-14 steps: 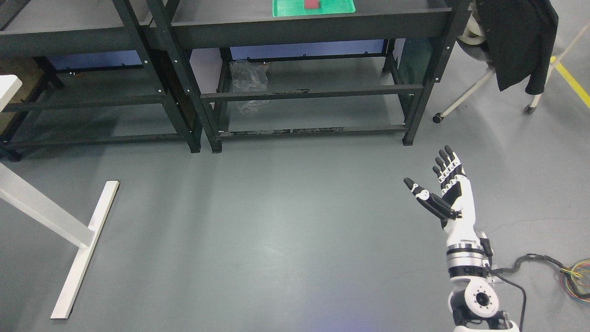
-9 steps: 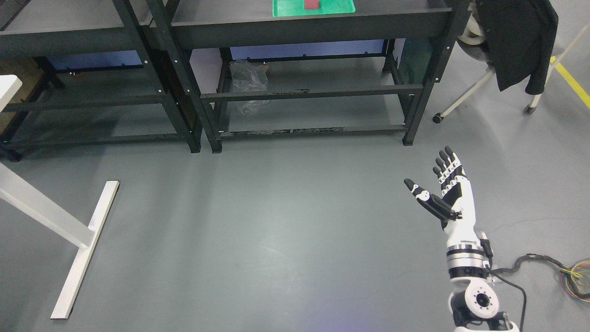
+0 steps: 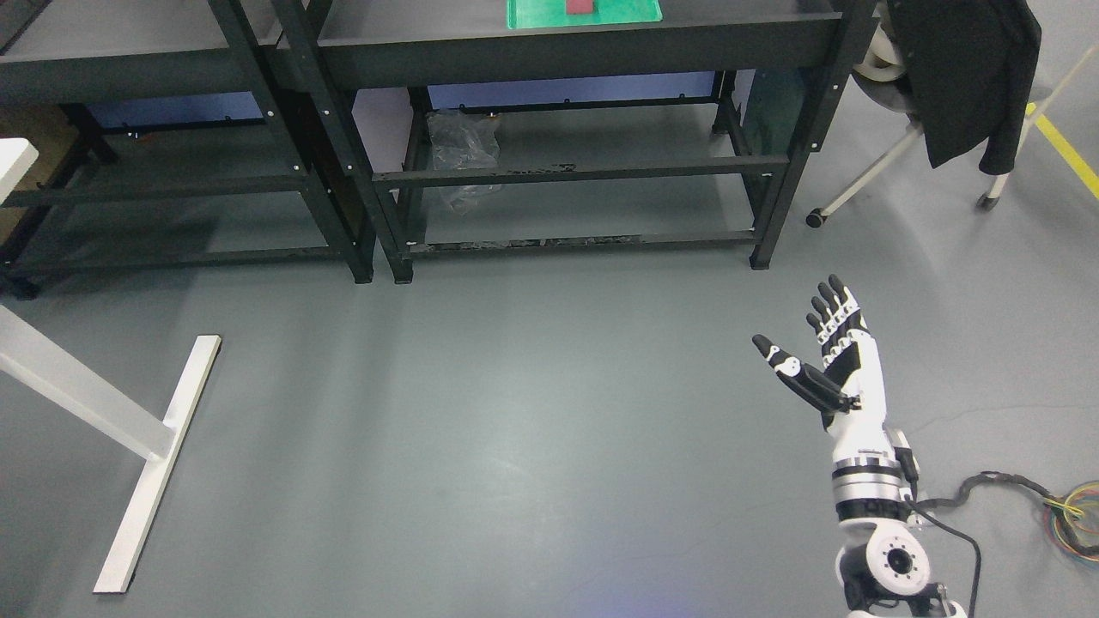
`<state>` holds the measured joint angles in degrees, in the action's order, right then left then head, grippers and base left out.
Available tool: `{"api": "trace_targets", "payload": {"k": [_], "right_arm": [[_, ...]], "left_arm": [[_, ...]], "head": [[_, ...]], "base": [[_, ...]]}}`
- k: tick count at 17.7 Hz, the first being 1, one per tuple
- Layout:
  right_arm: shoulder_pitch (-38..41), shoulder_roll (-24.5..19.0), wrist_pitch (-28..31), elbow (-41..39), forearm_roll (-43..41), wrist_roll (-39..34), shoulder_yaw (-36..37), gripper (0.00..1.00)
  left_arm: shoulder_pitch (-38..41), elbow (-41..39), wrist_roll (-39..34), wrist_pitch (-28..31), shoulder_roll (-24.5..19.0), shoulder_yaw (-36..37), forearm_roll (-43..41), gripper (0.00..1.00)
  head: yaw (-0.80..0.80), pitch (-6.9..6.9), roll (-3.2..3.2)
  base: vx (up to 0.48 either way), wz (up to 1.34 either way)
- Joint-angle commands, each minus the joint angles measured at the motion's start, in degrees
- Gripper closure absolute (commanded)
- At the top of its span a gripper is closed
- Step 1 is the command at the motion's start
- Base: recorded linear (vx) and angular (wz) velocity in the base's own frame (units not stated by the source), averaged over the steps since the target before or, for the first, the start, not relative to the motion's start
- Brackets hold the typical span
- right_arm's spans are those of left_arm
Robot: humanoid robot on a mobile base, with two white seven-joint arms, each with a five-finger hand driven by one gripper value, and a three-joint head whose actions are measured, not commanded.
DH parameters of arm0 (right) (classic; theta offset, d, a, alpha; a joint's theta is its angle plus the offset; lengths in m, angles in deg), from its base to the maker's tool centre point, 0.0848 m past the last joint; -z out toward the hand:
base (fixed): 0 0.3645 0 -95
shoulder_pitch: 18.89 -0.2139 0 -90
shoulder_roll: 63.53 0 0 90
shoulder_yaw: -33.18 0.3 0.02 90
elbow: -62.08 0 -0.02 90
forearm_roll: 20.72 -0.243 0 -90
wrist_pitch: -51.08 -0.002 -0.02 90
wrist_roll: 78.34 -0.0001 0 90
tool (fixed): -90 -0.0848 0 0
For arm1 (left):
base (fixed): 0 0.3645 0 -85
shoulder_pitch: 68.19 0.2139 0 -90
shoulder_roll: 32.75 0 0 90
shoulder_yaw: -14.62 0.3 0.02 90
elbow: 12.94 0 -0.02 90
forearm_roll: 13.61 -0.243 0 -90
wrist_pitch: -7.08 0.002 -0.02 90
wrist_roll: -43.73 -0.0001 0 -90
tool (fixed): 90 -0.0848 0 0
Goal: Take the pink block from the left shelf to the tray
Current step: 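Drive toward the shelf while raising the open right hand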
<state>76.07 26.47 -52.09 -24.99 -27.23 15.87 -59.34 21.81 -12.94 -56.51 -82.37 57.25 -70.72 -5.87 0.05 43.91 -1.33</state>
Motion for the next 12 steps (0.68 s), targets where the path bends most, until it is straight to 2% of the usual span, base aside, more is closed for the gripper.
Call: {"api": "trace_targets", "payload": {"k": [1, 6, 8, 10, 12], "right_arm": [[-0.4, 1.0, 0.1, 0.0, 0.0, -0.1, -0.1, 0.0], [-0.6, 1.0, 0.7, 0.0, 1.6, 0.4, 0.1, 0.0], [-0.6, 1.0, 0.5, -0.2, 14.1, 1.8, 2.0, 0.0], [-0.7, 1.0, 0.5, -1.8, 33.7, 6.9, 3.3, 0.0], [-0.7, 2.4, 0.8, -3.0, 46.0, 11.0, 2.8, 0.0]], "left_arm": [[-1.7, -1.0, 0.0, 0.0, -1.0, 0.0, 0.0, 0.0], [-1.8, -1.0, 0.0, 0.0, -1.0, 0.0, 0.0, 0.0], [-1.8, -1.0, 0.0, 0.0, -1.0, 0.0, 0.0, 0.0], [-1.7, -1.0, 0.0, 0.0, -1.0, 0.0, 0.0, 0.0], [-1.7, -1.0, 0.0, 0.0, -1.0, 0.0, 0.0, 0.0]], "head": [[0.0, 0.0, 0.0], [0.0, 0.0, 0.0], [0.0, 0.0, 0.0], [0.0, 0.0, 0.0], [0.0, 0.0, 0.0]], "base": [[0.041, 0.02], [0.107, 0.09], [0.189, 0.12], [0.192, 0.13], [0.236, 0.15]]}}
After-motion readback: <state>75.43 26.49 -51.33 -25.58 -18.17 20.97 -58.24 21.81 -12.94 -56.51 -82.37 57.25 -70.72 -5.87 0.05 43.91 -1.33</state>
